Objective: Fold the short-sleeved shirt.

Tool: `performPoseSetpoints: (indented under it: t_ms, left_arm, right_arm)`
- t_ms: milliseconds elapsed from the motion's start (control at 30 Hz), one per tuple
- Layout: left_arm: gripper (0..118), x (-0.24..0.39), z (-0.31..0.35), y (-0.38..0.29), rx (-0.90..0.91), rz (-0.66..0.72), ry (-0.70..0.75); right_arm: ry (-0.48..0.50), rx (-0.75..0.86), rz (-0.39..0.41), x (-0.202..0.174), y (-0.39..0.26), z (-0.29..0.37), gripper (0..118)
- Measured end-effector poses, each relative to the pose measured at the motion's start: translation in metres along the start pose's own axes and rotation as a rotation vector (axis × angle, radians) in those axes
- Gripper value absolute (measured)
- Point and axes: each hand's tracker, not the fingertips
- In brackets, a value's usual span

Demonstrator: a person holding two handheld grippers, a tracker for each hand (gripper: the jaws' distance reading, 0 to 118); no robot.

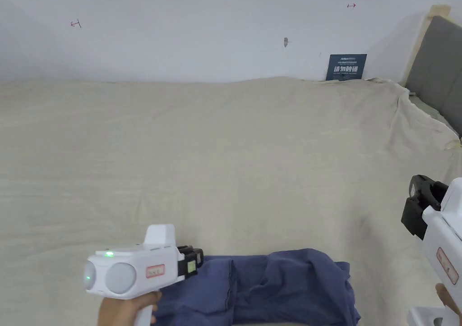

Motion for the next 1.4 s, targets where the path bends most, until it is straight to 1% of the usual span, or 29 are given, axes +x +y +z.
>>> performPoseSetpoints:
  t_ms: [33, 100, 167, 267, 333, 367, 400, 433, 500, 533, 567, 667, 800, 867, 900, 967, 1033, 1067, 1133, 1167, 1200, 1233, 1267, 1333, 1400]
  left_arm:
    - [0, -0.010, 0.005, 0.006, -0.002, 0.014, -0.007]
    - [0, -0.033, 0.020, 0.014, 0.004, 0.087, -0.030]
    - [6, -0.055, 0.029, 0.019, 0.009, 0.147, -0.024]
    - [21, -0.090, 0.032, 0.022, -0.045, 0.214, -0.011]
    - [42, -0.105, 0.031, 0.017, -0.075, 0.259, -0.023]
    - [51, -0.115, 0.028, 0.015, -0.094, 0.279, -0.033]
    - [56, -0.122, 0.025, 0.013, -0.108, 0.296, -0.036]
    - [56, -0.128, 0.021, 0.009, -0.117, 0.308, -0.043]
    - [82, -0.140, 0.011, 0.003, -0.144, 0.338, -0.051]
    - [93, -0.145, 0.005, 0.000, -0.160, 0.357, -0.060]
    - [99, -0.147, 0.001, -0.005, -0.163, 0.374, -0.056]
    - [99, -0.157, -0.013, -0.015, -0.164, 0.402, -0.066]
    - [97, -0.167, -0.032, -0.024, -0.212, 0.443, -0.089]
    - [95, -0.165, -0.034, -0.026, -0.203, 0.417, -0.117]
    - [91, -0.164, -0.035, -0.025, -0.198, 0.401, -0.127]
    - [81, -0.157, -0.038, -0.023, -0.210, 0.387, -0.138]
    - [74, -0.154, -0.042, -0.023, -0.223, 0.364, -0.127]
    - [65, -0.154, -0.041, -0.023, -0.223, 0.344, -0.127]
    - [42, -0.157, -0.041, -0.022, -0.227, 0.324, -0.113]
    - [34, -0.157, -0.042, -0.022, -0.234, 0.316, -0.087]
    - [29, -0.156, -0.043, -0.023, -0.237, 0.310, -0.078]
    - [22, -0.155, -0.042, -0.024, -0.234, 0.306, -0.071]
    - [14, -0.152, -0.041, -0.025, -0.228, 0.308, -0.068]
    - [11, -0.145, -0.039, -0.025, -0.214, 0.300, -0.069]
    - [10, -0.135, -0.033, -0.023, -0.194, 0.259, -0.038]
  right_arm:
    - [0.002, 0.001, 0.000, -0.002, 0.001, -0.001, 1]
    - [0.009, 0.003, 0.001, -0.006, 0.002, -0.002, 1]
    - [0.016, 0.003, 0.003, -0.009, 0.002, -0.003, 1]
    - [0.025, -0.002, 0.007, -0.015, 0.001, -0.005, 1]
    - [0.032, -0.007, 0.011, -0.018, 0.001, -0.007, 1]
    - [0.033, -0.010, 0.013, -0.020, 0.000, -0.008, 1]
    - [0.034, -0.012, 0.015, -0.021, -0.001, -0.008, 1]
    - [0.036, -0.015, 0.017, -0.021, -0.001, -0.009, 1]
    - [0.037, -0.019, 0.021, -0.022, -0.003, -0.011, 1]
    - [0.039, -0.021, 0.022, -0.022, -0.003, -0.011, 1]
    - [0.040, -0.023, 0.022, -0.022, -0.004, -0.012, 1]
    - [0.037, -0.034, 0.024, -0.022, -0.006, -0.015, 1]
    - [0.029, -0.049, 0.031, -0.023, -0.007, -0.018, 1]
    - [0.024, -0.058, 0.032, -0.023, -0.009, -0.019, 1]
    - [0.022, -0.060, 0.032, -0.023, -0.010, -0.020, 1]
    - [0.019, -0.067, 0.031, -0.023, -0.011, -0.022, 1]
    - [0.019, -0.071, 0.031, -0.022, -0.012, -0.023, 1]
    - [0.020, -0.072, 0.031, -0.022, -0.013, -0.024, 1]
    - [0.021, -0.073, 0.031, -0.022, -0.013, -0.024, 1]
    - [0.022, -0.073, 0.030, -0.022, -0.014, -0.025, 1]
    - [0.022, -0.074, 0.030, -0.022, -0.014, -0.026, 1]
    - [0.023, -0.073, 0.028, -0.022, -0.014, -0.026, 1]
    - [0.024, -0.071, 0.025, -0.022, -0.013, -0.026, 1]
    - [0.027, -0.071, 0.025, -0.023, -0.013, -0.025, 1]
    - [0.029, -0.068, 0.028, -0.023, -0.012, -0.025, 1]
